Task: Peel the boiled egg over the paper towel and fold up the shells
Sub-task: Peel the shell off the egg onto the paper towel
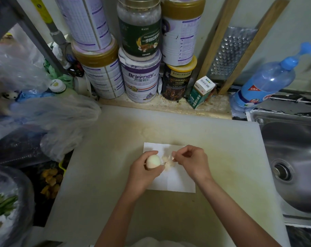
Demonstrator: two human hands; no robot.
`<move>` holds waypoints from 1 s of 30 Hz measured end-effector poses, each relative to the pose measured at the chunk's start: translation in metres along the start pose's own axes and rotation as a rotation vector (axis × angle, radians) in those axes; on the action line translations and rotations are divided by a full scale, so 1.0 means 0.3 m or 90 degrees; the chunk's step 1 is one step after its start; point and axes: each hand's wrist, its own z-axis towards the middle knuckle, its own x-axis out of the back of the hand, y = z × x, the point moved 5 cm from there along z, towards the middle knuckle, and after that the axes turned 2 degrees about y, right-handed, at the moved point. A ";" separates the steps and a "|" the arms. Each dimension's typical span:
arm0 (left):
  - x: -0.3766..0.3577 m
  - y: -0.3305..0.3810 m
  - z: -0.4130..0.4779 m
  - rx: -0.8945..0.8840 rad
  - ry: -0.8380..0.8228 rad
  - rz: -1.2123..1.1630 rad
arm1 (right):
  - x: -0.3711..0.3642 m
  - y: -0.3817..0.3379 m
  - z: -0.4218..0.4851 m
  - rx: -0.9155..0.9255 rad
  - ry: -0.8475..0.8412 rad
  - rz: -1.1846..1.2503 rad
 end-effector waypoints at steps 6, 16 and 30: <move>0.017 -0.012 -0.018 0.097 -0.064 -0.309 | -0.057 0.057 -0.017 -0.006 -0.025 -0.076; 0.009 -0.015 -0.023 0.060 -0.135 -0.334 | -0.032 -0.049 -0.079 0.108 -0.033 0.010; 0.021 0.023 -0.025 -0.073 -0.093 -0.141 | -0.037 -0.116 -0.111 0.100 -0.103 -0.005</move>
